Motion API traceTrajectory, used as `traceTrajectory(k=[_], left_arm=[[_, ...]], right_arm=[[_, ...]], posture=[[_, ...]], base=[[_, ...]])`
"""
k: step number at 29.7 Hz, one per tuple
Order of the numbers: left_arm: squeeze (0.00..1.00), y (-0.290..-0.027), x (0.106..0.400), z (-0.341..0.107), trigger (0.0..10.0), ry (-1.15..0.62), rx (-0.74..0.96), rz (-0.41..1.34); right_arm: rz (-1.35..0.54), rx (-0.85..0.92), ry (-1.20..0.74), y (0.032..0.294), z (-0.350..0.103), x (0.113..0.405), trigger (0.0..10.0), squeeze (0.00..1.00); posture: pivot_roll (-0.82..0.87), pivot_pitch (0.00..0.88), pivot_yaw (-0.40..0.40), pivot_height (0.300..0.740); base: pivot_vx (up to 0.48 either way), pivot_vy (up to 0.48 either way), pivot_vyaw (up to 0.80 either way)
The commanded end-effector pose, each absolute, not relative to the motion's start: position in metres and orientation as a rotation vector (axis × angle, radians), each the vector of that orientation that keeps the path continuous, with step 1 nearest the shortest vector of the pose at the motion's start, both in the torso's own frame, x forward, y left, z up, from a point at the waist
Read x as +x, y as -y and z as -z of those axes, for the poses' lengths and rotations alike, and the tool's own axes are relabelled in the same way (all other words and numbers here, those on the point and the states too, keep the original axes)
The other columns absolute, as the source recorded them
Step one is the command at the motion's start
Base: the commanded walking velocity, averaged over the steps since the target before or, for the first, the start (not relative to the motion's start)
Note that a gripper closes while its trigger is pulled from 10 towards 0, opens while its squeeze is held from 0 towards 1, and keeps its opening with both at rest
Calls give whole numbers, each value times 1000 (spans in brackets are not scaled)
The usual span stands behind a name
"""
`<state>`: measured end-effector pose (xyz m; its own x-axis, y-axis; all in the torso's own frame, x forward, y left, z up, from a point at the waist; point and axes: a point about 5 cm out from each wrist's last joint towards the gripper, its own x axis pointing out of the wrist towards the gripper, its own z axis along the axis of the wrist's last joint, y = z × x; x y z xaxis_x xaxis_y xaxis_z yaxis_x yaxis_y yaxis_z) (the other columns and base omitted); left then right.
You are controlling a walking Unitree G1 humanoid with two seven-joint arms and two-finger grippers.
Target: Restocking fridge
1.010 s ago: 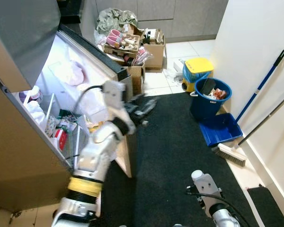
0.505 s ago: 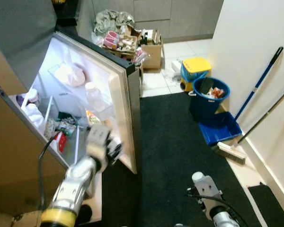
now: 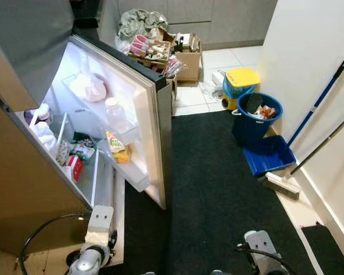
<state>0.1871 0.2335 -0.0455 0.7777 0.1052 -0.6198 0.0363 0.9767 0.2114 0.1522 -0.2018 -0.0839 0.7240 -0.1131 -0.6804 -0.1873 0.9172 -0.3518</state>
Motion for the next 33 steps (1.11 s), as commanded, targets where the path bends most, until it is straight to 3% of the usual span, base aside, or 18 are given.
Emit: traceTrajectory(k=[1,23,33], left_arm=[[0,-237,179,50,10000,-702,249,-37],[0,-223,192,55,10000,-665,260,-23],[0,-223,195,55,10000,-654,256,-25]], right_arm=[[-7,-384,-768,205,83,153,10000,0],[31,-402,-829,219,85,150,10000,0],[27,-390,-814,213,84,153,10000,0]], posture=[[17,84,-7,740],[3,60,-18,740],[4,70,-14,740]], base=[[0,0,0],[0,0,0],[0,-347,0]])
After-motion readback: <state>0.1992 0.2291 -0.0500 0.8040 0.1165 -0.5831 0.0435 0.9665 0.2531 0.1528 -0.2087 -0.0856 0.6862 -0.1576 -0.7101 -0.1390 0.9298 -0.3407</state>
